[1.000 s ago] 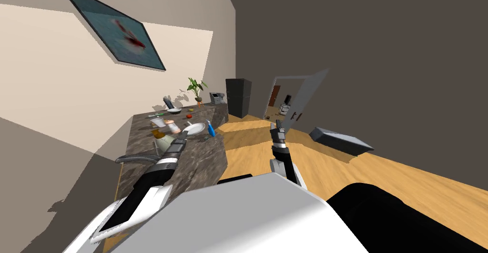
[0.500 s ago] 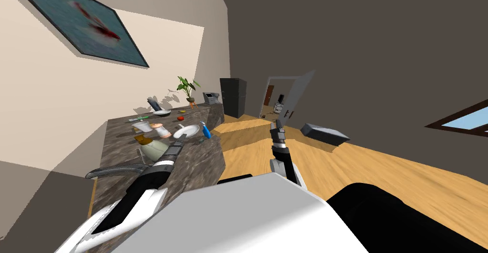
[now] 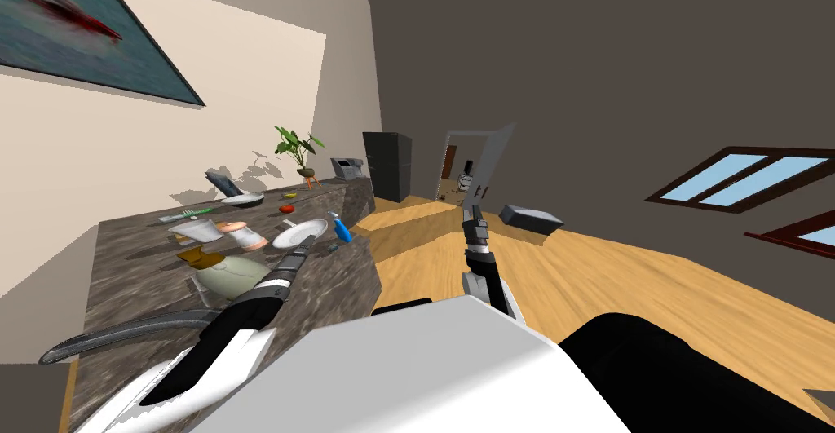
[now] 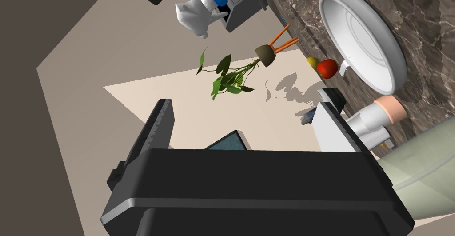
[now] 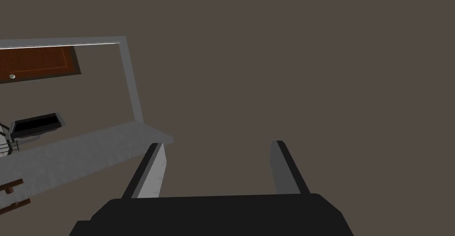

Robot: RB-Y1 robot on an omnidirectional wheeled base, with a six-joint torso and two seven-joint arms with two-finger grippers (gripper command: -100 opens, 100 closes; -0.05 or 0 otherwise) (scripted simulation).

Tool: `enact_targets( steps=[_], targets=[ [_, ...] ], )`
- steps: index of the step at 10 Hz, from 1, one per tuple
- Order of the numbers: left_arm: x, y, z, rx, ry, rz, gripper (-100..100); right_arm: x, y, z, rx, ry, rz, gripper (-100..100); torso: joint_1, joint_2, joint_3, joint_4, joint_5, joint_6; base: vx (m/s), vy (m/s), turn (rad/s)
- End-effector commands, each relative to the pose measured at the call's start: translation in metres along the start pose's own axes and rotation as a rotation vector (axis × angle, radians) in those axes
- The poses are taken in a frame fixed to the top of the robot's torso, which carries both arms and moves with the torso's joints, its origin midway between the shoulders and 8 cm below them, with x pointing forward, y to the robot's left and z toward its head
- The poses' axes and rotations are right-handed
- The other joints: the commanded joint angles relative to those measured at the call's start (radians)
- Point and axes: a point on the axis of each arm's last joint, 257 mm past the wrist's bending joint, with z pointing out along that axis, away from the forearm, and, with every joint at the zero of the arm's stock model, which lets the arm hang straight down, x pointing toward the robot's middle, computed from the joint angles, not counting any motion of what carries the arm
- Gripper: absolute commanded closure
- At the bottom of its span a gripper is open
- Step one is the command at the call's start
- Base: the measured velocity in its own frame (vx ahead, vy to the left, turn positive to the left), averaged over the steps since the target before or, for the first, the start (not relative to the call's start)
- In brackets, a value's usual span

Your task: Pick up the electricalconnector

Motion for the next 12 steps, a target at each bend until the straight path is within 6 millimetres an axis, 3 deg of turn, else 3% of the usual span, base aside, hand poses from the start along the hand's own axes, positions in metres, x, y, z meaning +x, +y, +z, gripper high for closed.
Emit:
enact_targets(
  steps=[1, 12],
  targets=[
    [0.001, 0.014, -0.003, -0.051, 0.014, 0.027, -100, 0.0, 0.0, 0.0, 0.0, 0.0, 0.0, 0, 0.0, 0.0, 0.0, 0.0, 0.0, 0.0, 0.003, 0.015, -0.157],
    [0.017, 0.085, -0.029, -0.308, 0.122, 0.117, -100, 0.0, 0.0, 0.0, 0.0, 0.0, 0.0, 0, 0.001, -0.001, 0.0, 0.0, 0.0, 0.0, 0.008, 0.023, -0.161]
  ],
)
